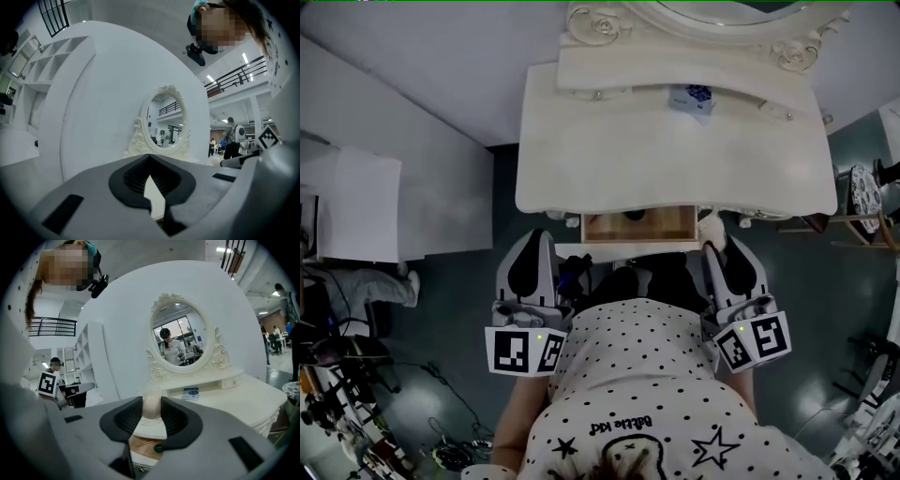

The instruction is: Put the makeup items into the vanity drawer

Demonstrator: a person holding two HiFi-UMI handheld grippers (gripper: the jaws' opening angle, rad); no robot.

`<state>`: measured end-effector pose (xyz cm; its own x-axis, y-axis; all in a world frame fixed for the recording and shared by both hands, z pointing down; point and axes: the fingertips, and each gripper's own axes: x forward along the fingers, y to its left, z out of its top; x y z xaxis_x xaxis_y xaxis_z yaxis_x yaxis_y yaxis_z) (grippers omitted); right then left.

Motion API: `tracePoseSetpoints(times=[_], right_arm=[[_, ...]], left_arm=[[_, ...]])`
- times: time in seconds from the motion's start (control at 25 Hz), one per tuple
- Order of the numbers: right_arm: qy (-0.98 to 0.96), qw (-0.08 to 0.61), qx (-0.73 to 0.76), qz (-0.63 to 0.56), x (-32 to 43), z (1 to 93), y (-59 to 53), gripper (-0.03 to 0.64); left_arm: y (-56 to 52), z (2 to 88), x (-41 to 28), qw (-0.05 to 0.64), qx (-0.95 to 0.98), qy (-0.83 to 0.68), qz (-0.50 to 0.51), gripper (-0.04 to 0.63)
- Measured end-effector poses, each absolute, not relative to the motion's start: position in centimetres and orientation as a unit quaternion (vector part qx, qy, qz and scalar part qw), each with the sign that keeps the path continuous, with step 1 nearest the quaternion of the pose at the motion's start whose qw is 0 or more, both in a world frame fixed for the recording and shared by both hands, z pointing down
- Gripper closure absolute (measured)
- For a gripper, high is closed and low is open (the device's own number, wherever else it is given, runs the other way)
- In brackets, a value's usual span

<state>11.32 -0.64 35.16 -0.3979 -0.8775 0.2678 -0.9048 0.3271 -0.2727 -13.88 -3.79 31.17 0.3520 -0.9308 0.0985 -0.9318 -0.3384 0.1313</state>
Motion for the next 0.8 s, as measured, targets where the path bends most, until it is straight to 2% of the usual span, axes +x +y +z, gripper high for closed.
tracePoseSetpoints(times=[0.8], right_arm=[[-0.819,0.052,0.541,0.184,11.4,35.8,-1.0,0.487]], left_arm=[[-3.4,31.4,-15.2,0.082,0.803,-0.59,0.005,0.586]])
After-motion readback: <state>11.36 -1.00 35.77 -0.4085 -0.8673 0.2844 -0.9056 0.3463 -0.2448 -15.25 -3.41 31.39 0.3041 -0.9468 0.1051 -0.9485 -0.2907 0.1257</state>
